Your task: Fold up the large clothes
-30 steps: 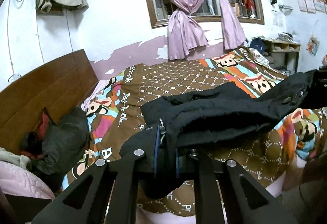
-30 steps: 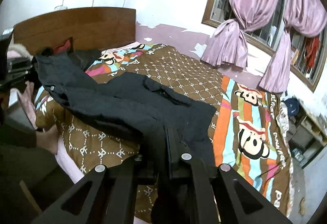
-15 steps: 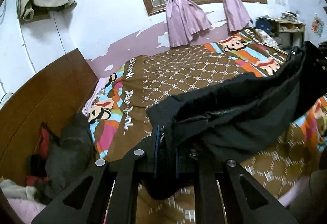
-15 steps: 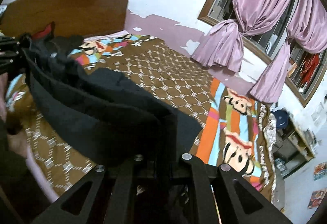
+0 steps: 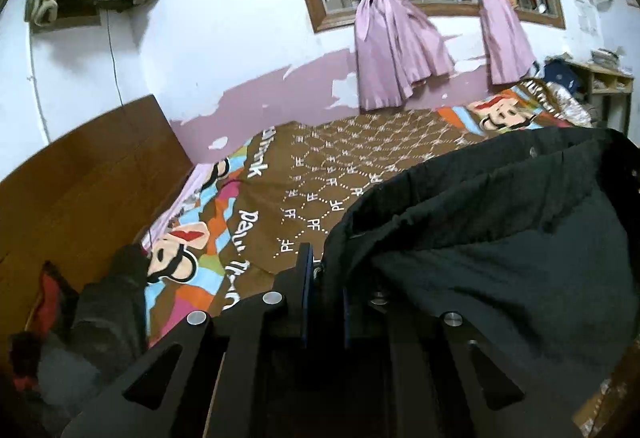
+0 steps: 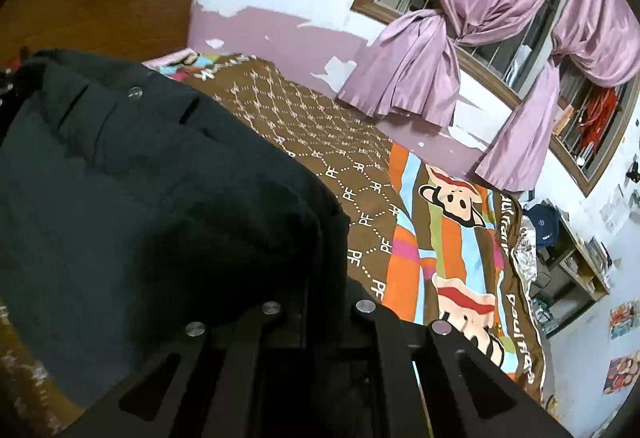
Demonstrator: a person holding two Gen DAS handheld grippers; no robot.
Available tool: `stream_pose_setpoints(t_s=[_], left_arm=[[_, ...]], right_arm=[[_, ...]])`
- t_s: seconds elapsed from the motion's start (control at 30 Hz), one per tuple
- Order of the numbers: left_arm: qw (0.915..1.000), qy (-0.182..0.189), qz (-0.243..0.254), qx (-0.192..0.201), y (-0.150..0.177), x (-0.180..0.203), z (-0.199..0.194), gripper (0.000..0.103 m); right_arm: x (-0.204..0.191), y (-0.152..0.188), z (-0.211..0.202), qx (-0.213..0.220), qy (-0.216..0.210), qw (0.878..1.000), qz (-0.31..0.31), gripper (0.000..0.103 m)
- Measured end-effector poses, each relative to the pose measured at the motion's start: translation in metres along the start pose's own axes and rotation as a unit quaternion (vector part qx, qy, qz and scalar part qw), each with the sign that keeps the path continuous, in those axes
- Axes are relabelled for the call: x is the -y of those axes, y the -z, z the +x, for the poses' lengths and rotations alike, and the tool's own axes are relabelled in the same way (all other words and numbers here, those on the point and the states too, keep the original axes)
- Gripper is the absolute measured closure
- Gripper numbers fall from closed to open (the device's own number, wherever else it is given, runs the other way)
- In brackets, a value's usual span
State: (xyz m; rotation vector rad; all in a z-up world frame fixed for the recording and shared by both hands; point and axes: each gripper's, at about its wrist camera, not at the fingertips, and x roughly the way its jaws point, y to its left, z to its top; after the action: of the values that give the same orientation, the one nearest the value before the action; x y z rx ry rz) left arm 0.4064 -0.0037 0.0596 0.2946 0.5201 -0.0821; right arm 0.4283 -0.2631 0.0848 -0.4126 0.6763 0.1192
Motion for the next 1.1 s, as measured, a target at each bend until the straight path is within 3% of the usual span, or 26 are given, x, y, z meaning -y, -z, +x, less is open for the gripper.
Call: stream_pose_setpoints(t_s=[0.23, 0.4, 0.43, 0.47, 0.5, 0.53, 0.57, 0.6, 0.7, 0.83, 0.87, 1.0, 1.1], left_arm=[[0.9961, 0.011, -0.049, -0.072, 0.017, -0.003, 0.088, 0.093], [0.9979, -0.009, -0.048, -0.043, 0.025, 0.003, 0.073, 0.089], [0.9982, -0.008, -0.048, -0.036, 0.027, 0.002, 0.067, 0.088], [0.9983, -0.007, -0.049, -0.031, 0.025, 0.004, 0.066, 0.085], [0.9983, -0.005, -0.052, -0.025, 0.026, 0.003, 0.061, 0.074], [0.9983, -0.005, -0.057, -0.013, 0.027, 0.001, 0.054, 0.061], [0.9979, -0.010, -0.064, 0.005, 0.028, 0.000, 0.046, 0.024], [0.9968, -0.022, -0.073, 0.024, 0.030, -0.004, 0.037, 0.001], [0.9916, -0.023, -0.113, 0.058, 0.032, -0.019, 0.016, 0.001], [0.9862, 0.032, -0.145, 0.073, 0.044, -0.026, -0.008, 0.001], [0.9843, 0.059, -0.148, 0.074, 0.049, -0.024, -0.013, 0.001], [0.9796, 0.146, -0.122, 0.064, 0.062, -0.002, -0.018, 0.001], [0.9807, 0.170, -0.079, 0.055, 0.067, 0.024, -0.016, 0.001]], right_arm=[[-0.010, 0.008, 0.091, -0.031, -0.023, 0.999, 0.033, 0.093], [-0.008, 0.016, 0.099, -0.013, -0.063, 0.994, 0.087, 0.082], [-0.004, 0.016, 0.095, -0.003, -0.077, 0.992, 0.104, 0.060], [-0.003, 0.016, 0.088, 0.011, -0.081, 0.989, 0.120, 0.033], [0.000, 0.016, 0.081, 0.028, -0.078, 0.988, 0.132, 0.021], [0.003, 0.015, 0.072, 0.045, -0.079, 0.985, 0.143, 0.021], [0.006, 0.014, 0.065, 0.056, -0.084, 0.984, 0.149, 0.021], [0.006, 0.012, 0.060, 0.060, -0.087, 0.983, 0.151, 0.021], [0.011, 0.017, 0.038, 0.081, -0.087, 0.980, 0.162, 0.016], [0.012, 0.037, 0.013, 0.094, -0.120, 0.971, 0.182, 0.010], [0.009, 0.047, 0.007, 0.097, -0.128, 0.969, 0.189, 0.007], [-0.002, 0.072, 0.004, 0.090, -0.161, 0.962, 0.201, 0.006], [-0.008, 0.084, 0.009, 0.080, -0.171, 0.960, 0.206, 0.003]])
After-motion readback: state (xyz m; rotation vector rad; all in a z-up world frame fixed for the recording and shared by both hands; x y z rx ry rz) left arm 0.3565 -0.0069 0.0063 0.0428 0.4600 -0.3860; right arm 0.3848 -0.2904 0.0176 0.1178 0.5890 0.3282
